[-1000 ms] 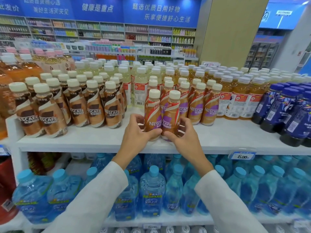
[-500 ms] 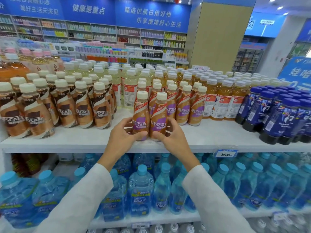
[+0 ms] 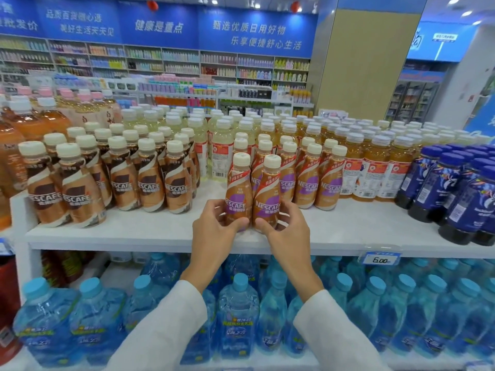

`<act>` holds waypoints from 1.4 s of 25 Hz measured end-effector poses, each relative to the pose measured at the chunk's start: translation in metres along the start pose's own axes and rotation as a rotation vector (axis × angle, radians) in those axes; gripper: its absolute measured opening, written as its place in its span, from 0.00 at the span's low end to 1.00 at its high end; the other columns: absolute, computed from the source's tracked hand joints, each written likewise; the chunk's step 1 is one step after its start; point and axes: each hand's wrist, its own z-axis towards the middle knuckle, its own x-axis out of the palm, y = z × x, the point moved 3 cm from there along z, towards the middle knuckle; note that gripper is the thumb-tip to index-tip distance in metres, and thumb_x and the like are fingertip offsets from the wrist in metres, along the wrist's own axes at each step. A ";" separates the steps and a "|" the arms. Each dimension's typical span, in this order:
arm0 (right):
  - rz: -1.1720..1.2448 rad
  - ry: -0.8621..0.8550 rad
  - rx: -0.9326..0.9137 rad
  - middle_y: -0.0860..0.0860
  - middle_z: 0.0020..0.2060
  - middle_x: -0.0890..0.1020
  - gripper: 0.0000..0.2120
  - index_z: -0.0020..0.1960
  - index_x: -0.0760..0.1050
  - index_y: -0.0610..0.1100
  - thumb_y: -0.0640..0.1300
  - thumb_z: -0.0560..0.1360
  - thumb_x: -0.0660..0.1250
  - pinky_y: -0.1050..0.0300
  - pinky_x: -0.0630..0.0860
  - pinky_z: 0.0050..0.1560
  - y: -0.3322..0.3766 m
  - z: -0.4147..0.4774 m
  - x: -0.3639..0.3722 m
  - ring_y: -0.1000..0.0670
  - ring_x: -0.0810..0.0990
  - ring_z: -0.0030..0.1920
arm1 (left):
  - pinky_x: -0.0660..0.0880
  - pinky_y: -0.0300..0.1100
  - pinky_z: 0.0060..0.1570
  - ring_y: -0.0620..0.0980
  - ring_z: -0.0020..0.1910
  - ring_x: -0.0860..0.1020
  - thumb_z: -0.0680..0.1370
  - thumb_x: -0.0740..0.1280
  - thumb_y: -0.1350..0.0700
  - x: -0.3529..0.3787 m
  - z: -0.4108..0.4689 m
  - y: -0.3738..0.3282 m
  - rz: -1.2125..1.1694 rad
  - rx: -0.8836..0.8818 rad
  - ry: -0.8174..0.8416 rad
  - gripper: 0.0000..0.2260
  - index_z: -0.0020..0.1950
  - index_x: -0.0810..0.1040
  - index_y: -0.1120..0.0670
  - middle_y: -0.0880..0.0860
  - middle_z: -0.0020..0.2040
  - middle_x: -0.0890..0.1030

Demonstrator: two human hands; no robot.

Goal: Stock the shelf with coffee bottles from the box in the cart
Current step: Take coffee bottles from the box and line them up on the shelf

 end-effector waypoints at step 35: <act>-0.187 0.101 0.037 0.51 0.68 0.72 0.33 0.76 0.63 0.47 0.52 0.76 0.73 0.48 0.71 0.70 0.003 0.004 0.006 0.48 0.72 0.69 | 0.75 0.50 0.65 0.53 0.66 0.76 0.75 0.74 0.42 0.009 0.005 -0.001 0.167 -0.028 -0.043 0.33 0.75 0.68 0.53 0.54 0.72 0.75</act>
